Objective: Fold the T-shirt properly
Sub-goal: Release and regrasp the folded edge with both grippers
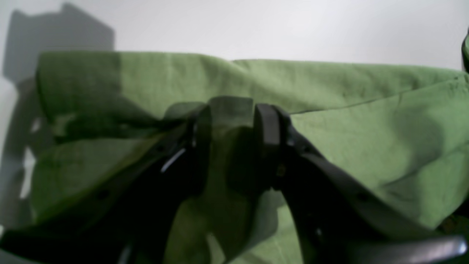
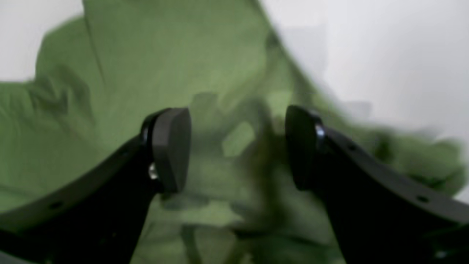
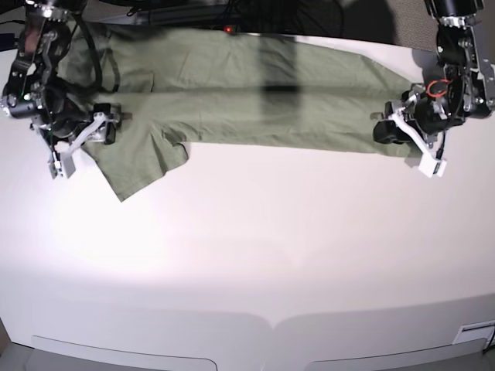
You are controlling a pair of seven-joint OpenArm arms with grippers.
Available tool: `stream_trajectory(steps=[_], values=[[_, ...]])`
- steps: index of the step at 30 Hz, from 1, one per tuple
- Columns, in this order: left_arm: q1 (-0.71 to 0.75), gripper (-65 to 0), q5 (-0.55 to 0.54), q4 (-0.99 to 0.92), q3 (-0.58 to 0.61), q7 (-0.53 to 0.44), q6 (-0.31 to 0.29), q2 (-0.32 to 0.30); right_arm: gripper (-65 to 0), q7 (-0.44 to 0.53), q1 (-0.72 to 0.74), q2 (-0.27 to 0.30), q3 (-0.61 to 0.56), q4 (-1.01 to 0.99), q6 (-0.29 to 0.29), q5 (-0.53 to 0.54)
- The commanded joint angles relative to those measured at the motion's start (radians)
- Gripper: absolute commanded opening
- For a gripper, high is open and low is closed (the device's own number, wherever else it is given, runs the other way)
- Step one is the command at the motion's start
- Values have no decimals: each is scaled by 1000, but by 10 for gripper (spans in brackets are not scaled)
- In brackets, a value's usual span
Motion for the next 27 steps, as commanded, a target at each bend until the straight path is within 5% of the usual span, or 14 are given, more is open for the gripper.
stream_trajectory(steps=[1, 9, 19, 27], values=[[-1, -454, 19, 16, -5, -2, -1, -12, -247, 31, -6, 5, 6, 11, 3, 2], [0, -454, 143, -35, -3, -67, 1, -10, -248, 90, 45, -3, 5, -261, 1, -21], [-219, -454, 187, -467, -3, -146, 0, -11, -248, 156, 319, -2, -1, -598, 29, -60], [-349, -454, 284, -591, -3, -177, 2, -10, -248, 224, 418, 19, -190, -610, -12, -163]])
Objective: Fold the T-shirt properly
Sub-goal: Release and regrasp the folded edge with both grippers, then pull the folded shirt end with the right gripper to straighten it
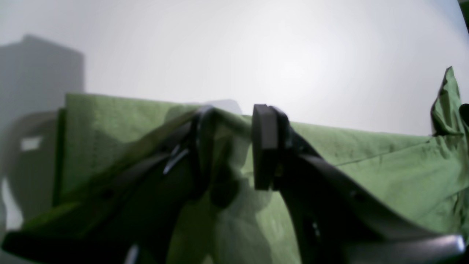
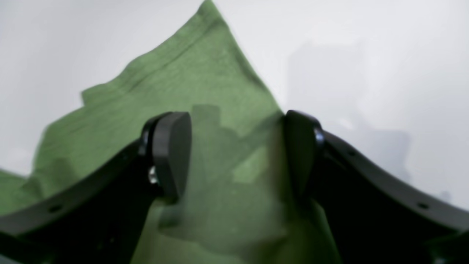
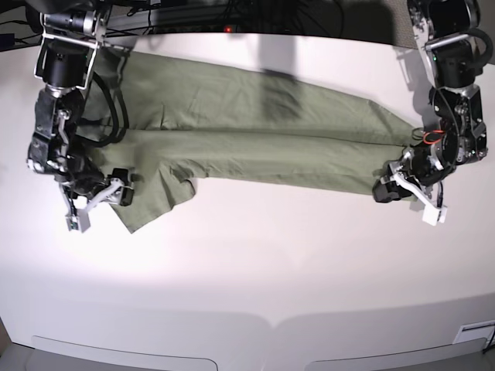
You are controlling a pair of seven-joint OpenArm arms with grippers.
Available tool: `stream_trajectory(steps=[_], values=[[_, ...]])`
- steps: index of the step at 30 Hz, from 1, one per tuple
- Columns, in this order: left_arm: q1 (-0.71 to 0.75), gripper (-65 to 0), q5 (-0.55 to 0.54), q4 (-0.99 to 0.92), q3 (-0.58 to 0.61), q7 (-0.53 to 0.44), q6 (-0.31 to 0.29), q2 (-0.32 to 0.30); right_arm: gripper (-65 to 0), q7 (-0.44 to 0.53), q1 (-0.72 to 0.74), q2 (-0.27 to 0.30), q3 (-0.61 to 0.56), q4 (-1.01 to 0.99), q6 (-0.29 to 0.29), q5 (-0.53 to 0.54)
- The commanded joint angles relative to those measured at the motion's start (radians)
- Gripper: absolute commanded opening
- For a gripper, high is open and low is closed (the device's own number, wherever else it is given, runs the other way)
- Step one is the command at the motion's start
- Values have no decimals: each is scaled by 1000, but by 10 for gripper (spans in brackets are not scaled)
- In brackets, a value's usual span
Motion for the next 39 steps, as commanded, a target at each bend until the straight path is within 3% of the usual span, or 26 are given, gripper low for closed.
stream_trajectory(steps=[1, 9, 13, 17, 23, 29, 33, 39], values=[[11, -454, 129, -22, 4, 119, 81, -7, -248, -54, 14, 3, -28, -8, -4, -21], [7, -454, 22, -8, 4, 185, 80, -26, -248, -63, 95, 17, -94, 58, 11, 13], [1, -454, 0, -8, 4, 191, 79, -34, -248, -62, 142, 40, -95, 53, 13, -76], [-4, -454, 1, -8, 4, 196, 78, -34, -248, -98, 161, 69, -95, 46, 13, -57], [-5, -454, -3, -8, 4, 212, 78, -32, -248, -65, 162, 87, -95, 25, 37, -47], [-4, -454, -33, -8, 4, 221, 78, -32, -249, 7, 185, 88, -97, -157, 36, -77], [-4, -454, -32, -8, 4, 222, 78, -32, -250, -17, 206, 88, -113, -221, 88, -36], [-4, -454, -33, -8, 4, 224, 78, -32, -250, -87, 206, 95, -231, -220, 112, -19]])
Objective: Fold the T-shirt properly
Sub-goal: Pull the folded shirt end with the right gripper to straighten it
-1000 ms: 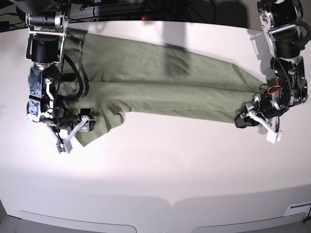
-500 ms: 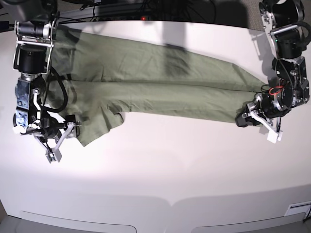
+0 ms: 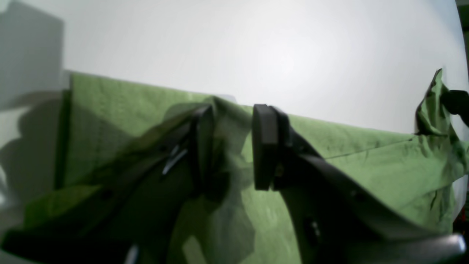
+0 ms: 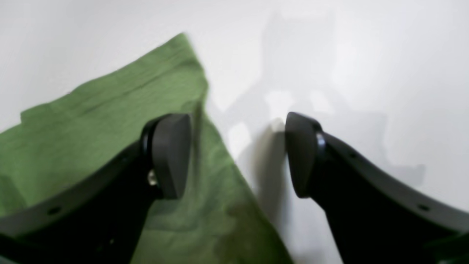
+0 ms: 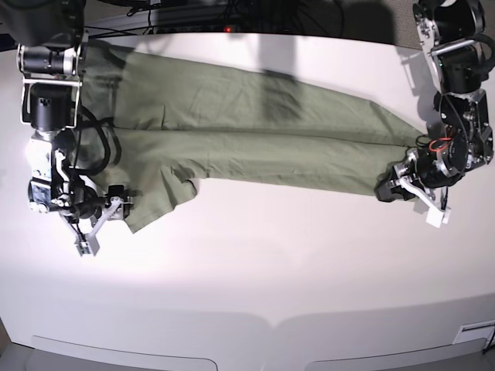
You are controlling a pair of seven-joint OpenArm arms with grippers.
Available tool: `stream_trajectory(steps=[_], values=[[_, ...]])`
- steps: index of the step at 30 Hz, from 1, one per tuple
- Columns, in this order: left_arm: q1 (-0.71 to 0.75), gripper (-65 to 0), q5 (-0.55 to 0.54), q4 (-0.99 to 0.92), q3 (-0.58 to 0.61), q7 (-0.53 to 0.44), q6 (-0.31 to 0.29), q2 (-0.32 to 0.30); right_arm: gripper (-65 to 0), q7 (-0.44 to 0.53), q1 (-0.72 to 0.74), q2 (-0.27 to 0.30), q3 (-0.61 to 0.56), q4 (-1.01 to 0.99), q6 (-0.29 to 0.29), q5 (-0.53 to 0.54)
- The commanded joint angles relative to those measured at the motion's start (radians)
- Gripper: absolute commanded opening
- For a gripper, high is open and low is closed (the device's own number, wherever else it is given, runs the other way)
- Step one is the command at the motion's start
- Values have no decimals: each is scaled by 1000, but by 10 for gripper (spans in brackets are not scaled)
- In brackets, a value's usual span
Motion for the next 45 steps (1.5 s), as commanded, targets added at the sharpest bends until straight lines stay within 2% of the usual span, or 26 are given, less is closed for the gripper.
stream_trajectory(steps=[1, 4, 8, 11, 13, 15, 16, 20, 25, 30, 34, 38, 45], values=[[11, -454, 90, -8, 3, 85, 45, -7, -250, -66, 6, 4, -25, -1, 27, 35], [11, -454, 91, -8, 3, 85, 45, -7, -261, -83, 6, 14, -74, 0, 27, 81], [11, -454, 91, -8, 3, 86, 45, -7, -367, -113, 6, 27, -82, 0, 27, 93], [11, -454, 91, -8, 3, 86, 45, -7, -427, -156, 6, 43, -82, 6, 43, 179], [11, -454, 90, -8, 3, 86, 45, -7, -496, -164, 6, 51, -82, 8, 43, 211], [11, -454, 90, -8, 3, 86, 45, -7, -632, -163, 8, 56, -82, 8, 43, 216], [11, -454, 90, -8, 3, 86, 45, -7, -650, -163, 8, 59, -82, 9, 43, 216], [5, -454, 90, -5, 3, 84, 45, -10, -650, -180, 8, 65, -82, 42, 43, 222], [6, -454, 87, 74, 3, 78, 45, -35, -650, -288, 5, 82, -82, 141, 43, 368], [6, -454, 48, 177, 3, 100, 45, -75, -650, -382, -19, 89, -81, 268, 43, 425], [6, -454, -3, 233, 3, 127, 45, -93, -650, -389, -87, 89, -81, 402, 43, 438], [6, -454, -26, 259, 3, 134, 45, -93, -650, -446, -172, 89, -81, 564, 43, 504], [5, -454, -25, 260, 3, 134, 45, -93, -650, -515, -339, 89, -53, 851, 43, 527]])
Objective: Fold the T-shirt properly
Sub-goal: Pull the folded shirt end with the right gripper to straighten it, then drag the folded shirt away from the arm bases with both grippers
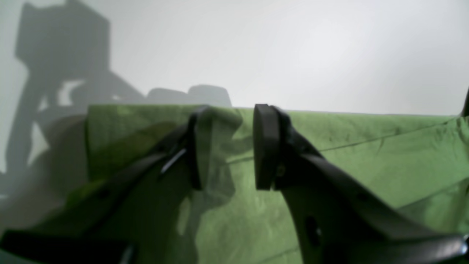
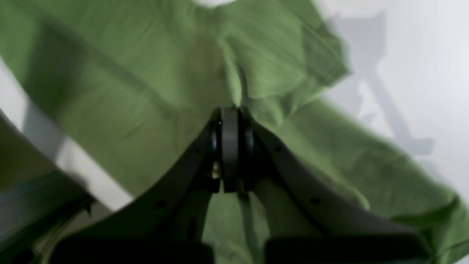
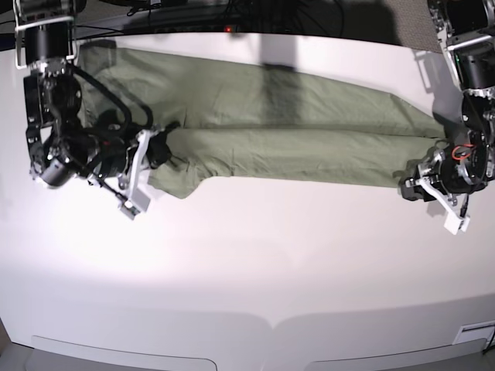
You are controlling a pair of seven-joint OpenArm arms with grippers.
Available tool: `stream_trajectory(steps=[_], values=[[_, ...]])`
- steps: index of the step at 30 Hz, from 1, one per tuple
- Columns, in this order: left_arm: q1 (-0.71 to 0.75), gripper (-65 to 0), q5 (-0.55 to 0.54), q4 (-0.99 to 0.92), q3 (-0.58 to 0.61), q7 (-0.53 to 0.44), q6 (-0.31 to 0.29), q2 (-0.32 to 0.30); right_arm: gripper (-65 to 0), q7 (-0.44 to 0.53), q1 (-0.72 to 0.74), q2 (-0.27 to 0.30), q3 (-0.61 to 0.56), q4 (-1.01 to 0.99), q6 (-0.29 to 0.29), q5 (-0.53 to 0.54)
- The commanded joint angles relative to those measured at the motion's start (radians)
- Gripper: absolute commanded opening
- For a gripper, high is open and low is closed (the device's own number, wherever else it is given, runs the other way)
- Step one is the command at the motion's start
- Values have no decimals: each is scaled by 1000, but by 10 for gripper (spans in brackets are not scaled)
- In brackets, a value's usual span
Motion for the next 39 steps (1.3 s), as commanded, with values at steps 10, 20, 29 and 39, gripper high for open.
stream_trajectory(steps=[10, 20, 29, 39], values=[[-23, -454, -19, 18, -4, -11, -3, -18, -650, -154, -240, 107, 179, 322, 4, 306], [-22, -454, -19, 18, -4, -11, -3, -18, -650, -154, -459, 153, 358, 352, 4, 327], [-20, -454, -18, 18, -4, 16, -3, -18, -650, -154, -492, 152, 357, 350, 4, 315], [-19, -454, -18, 18, -4, 16, -4, -18, -344, -154, -491, 147, 358, 349, 4, 252]])
